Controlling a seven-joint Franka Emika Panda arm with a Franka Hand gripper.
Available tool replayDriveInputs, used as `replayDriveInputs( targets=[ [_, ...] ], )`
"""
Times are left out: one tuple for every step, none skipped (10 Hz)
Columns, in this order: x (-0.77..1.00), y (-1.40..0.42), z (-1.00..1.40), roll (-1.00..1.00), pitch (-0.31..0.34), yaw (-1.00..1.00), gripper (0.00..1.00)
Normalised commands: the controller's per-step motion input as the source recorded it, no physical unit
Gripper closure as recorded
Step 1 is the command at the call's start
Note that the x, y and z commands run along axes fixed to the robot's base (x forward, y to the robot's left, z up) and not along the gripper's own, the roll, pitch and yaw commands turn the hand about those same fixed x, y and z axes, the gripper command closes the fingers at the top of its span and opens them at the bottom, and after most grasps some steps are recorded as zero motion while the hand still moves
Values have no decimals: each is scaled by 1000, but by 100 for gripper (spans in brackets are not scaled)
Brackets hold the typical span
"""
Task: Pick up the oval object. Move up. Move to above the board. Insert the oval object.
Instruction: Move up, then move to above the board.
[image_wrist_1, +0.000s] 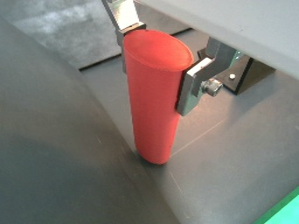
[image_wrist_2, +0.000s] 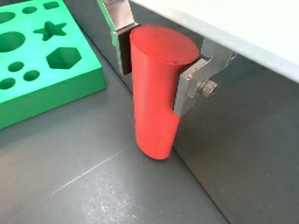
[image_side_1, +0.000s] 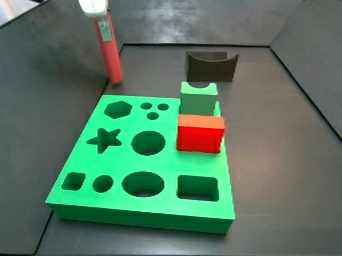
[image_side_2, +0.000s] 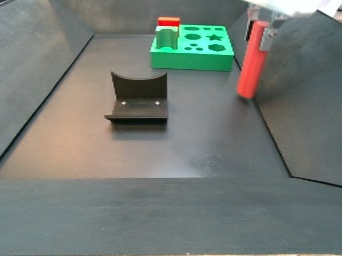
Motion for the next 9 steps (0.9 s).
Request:
replayDriveInputs(
  targets=[
    [-18,-38,583,-76,40,-27,100],
    [-19,-32,497,-102,48,-14,100],
    [-23,-28,383,-132,52,-7,100],
    [-27,-23,300,-150,52,-7,100],
    [-30,-20,222,-164,50,-11,100],
    [163,-77,1000,-151,142,-350,100],
    [163,-76,1000,-156,149,-326,100],
    [144,-68,1000,-155,156,-240,100],
    [110,-59,1000,-151,120,-140,100]
  ],
)
